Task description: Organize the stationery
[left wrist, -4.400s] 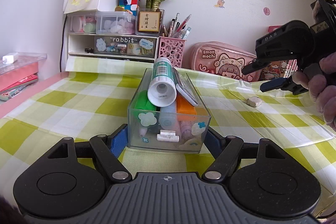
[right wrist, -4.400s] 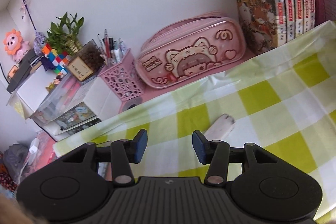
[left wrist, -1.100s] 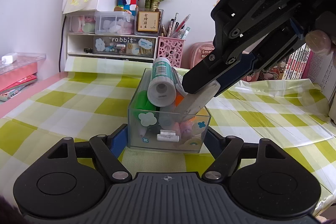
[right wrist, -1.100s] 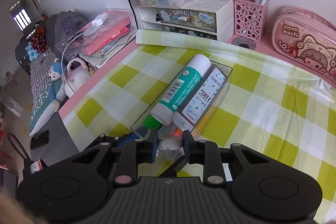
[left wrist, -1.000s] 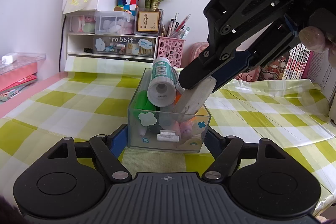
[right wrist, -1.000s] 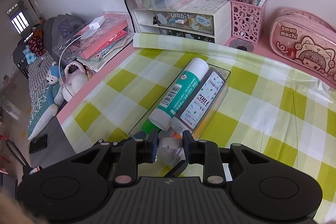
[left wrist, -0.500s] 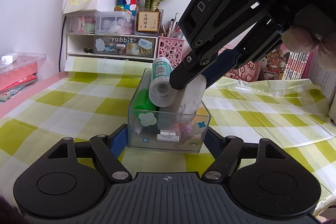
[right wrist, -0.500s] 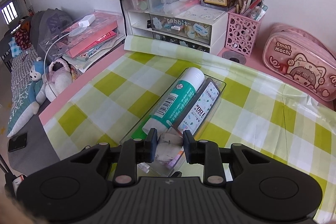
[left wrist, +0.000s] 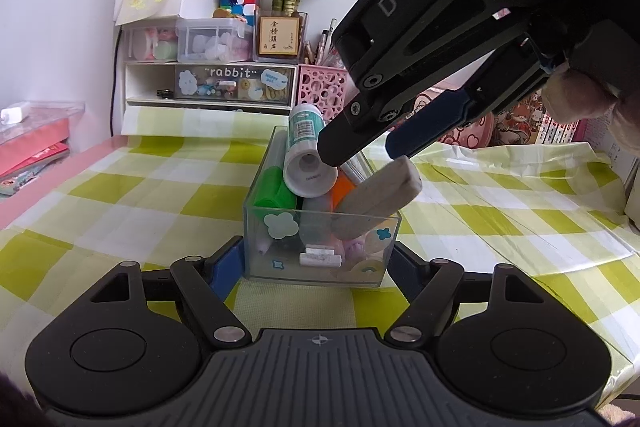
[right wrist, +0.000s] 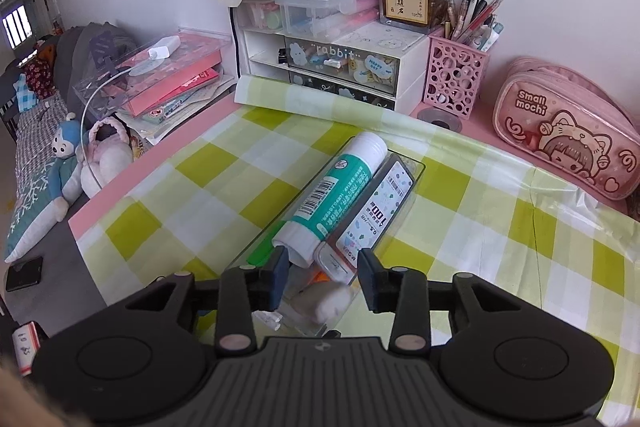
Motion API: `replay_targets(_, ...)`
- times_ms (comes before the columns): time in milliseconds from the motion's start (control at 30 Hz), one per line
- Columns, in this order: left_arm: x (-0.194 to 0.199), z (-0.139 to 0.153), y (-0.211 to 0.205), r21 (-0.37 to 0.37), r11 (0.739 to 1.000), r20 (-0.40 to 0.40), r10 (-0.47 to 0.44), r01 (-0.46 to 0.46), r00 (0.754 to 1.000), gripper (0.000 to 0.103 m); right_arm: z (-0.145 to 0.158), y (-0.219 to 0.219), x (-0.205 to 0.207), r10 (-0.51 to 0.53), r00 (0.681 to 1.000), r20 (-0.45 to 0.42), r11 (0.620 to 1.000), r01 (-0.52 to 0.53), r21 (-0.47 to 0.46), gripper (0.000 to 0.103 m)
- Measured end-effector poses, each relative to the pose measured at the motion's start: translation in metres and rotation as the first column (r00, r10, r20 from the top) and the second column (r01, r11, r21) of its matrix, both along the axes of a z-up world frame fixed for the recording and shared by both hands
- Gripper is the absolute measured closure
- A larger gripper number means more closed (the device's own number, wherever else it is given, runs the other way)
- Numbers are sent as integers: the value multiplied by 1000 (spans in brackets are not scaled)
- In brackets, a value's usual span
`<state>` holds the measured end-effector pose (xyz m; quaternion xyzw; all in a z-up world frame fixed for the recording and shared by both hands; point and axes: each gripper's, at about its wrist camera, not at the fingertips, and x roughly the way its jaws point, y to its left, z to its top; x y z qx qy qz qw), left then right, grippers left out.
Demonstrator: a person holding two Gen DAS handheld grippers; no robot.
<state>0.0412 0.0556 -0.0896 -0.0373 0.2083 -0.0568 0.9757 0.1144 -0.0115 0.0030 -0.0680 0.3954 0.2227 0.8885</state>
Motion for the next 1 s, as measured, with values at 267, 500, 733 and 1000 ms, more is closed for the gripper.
replay_targets(267,0,10,4,-23,999,-65,-27,25,998,23,4,-35,-9,-88,996,20,991,86,101,44)
replay_targets(500,-7,30,2,-23,998,-133,-53,51,990,19,7,-74,-35,-190,981,50,967,178,181,38)
replay_targets(733,-21,53,-4,16,999,-181,-27,31,983,5,11,-107,-86,-340,929,143,929,309,204,22)
replay_targets(1000,-32,66,-15,84,996,-217,3,15,976,5,-8,-116,-134,-526,825,205,849,497,179,4)
